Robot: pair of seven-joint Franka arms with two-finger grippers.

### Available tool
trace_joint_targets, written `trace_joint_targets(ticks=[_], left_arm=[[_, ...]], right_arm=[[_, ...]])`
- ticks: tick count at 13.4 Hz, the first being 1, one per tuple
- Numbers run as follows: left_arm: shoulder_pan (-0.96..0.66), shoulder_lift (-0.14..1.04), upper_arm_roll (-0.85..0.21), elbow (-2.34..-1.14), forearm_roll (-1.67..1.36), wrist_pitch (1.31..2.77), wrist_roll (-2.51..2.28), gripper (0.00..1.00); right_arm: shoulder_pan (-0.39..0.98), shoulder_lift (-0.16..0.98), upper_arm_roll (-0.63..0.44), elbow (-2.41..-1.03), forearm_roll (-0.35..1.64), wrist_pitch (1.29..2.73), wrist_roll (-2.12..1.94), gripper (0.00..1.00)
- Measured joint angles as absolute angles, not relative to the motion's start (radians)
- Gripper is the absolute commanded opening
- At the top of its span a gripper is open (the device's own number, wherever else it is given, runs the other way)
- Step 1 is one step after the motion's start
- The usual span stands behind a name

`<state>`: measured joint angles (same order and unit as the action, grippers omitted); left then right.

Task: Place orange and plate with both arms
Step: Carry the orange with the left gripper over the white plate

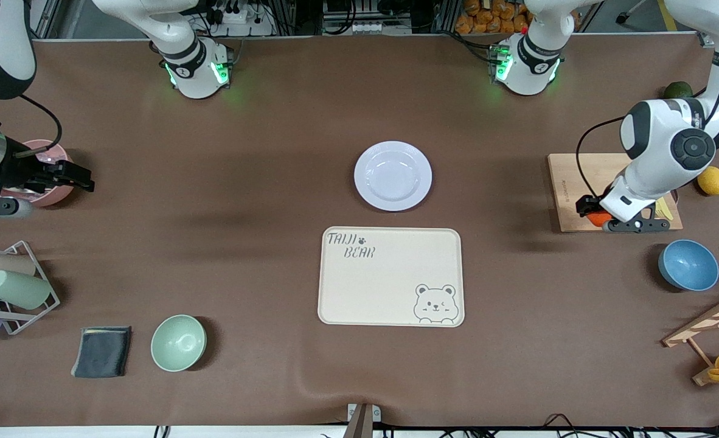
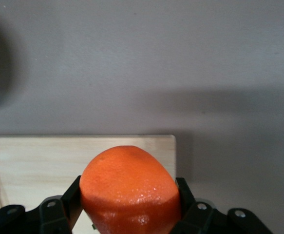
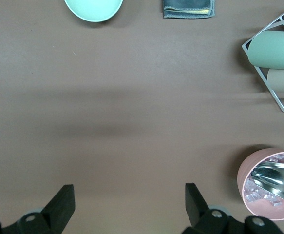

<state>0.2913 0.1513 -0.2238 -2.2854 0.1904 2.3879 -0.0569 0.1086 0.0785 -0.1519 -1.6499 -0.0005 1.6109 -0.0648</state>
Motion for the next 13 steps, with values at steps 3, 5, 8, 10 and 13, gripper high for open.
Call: trace_joint_targets(ticks=[3, 5, 8, 10, 13], left_arm=[[0.289, 0.147, -0.343, -2.219, 0.19, 2.274, -0.2, 0.28], [0.287, 0.148, -0.427, -2.178, 0.19, 2.225, -0.301, 0.28], [0.272, 0.172, -0.535, -2.098, 0.19, 2.145, -0.471, 0.28], [0.206, 0.221, -0.561, -2.021, 0.19, 2.084, -0.602, 0.28], [0.074, 0.323, -0.564, -1.897, 0.19, 2.024, -0.779, 0.28]], right_arm=[[0.109, 0.08, -0.152, -1.65, 0.0, 1.611, -0.065, 1.0], [0.109, 0.081, -0.152, -1.65, 0.0, 1.611, -0.065, 1.0], [0.109, 0.081, -0.151, -1.65, 0.0, 1.611, -0.065, 1.0], [0.109, 0.082, -0.151, -1.65, 0.0, 1.611, -0.065, 1.0], [0.11, 0.085, -0.151, -1.65, 0.0, 1.611, -0.065, 1.0]])
